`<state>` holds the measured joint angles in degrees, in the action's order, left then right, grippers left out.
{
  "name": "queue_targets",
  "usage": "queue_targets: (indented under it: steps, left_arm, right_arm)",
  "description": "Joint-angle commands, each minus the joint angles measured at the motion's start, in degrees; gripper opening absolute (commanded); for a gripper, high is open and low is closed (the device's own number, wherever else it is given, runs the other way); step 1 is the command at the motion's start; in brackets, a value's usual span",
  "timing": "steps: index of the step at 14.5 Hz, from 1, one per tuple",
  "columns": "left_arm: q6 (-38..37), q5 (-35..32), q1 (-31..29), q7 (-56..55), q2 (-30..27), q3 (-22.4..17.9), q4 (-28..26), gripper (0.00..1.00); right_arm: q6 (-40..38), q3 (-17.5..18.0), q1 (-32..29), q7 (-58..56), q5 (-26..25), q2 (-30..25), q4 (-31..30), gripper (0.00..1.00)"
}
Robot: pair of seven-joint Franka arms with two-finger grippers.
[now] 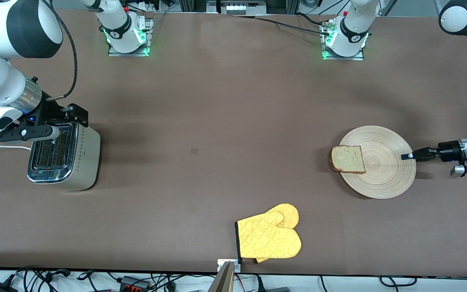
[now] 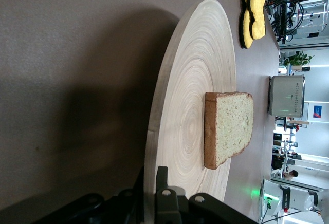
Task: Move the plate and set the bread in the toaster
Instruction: 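Slide the plate with the left gripper toward the table middle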
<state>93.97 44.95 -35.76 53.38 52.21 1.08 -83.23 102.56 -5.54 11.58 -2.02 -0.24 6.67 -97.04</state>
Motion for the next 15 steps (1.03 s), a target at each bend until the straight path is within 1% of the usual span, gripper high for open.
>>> queue_targets:
  steps: [1,3,4,6,7,10,11,13,15]
  left_arm:
    - [0.6,-0.1,0.5,0.4,0.3,0.3,1.0,0.01]
    - [-0.2,-0.3,0.6,0.6,-0.3,0.6,1.0,0.01]
    - [-2.1,-0.4,1.0,0.8,-0.4,1.2,1.0,0.01]
    - [-8.9,-0.5,1.3,1.2,-0.8,2.4,1.0,0.01]
    - [-10.9,-0.5,2.1,1.1,-0.8,3.4,1.0,0.01]
    - [-11.2,0.4,5.4,0.8,-0.8,4.4,0.3,0.01]
    - [-11.2,0.7,6.8,0.6,-0.8,5.2,-0.2,0.01]
    - [-9.4,1.8,8.1,-0.1,-1.1,8.3,-1.6,0.01]
    - [-5.8,2.9,8.4,-3.2,-1.8,12.4,-5.6,0.01]
  right_arm:
    - [-1.0,-0.5,0.0,-0.5,0.7,0.8,1.3,1.0]
    - [-1.1,-0.5,0.1,0.4,0.7,0.8,1.2,1.0]
    - [-1.1,-0.5,0.0,0.4,0.7,0.8,1.2,1.0]
    - [-1.1,-0.5,-0.1,0.4,0.7,0.8,1.1,1.0]
    - [-1.1,-0.5,-0.1,0.4,0.8,0.7,0.9,1.0]
    - [-1.1,-0.5,-0.1,0.4,0.8,0.7,0.8,1.0]
    - [-1.1,-0.5,-0.1,0.4,0.8,0.6,0.8,1.0]
    - [-1.2,-0.5,-0.2,0.4,0.8,0.6,0.8,1.0]
    - [-1.1,-0.6,-0.4,0.4,0.8,0.6,0.7,1.0]
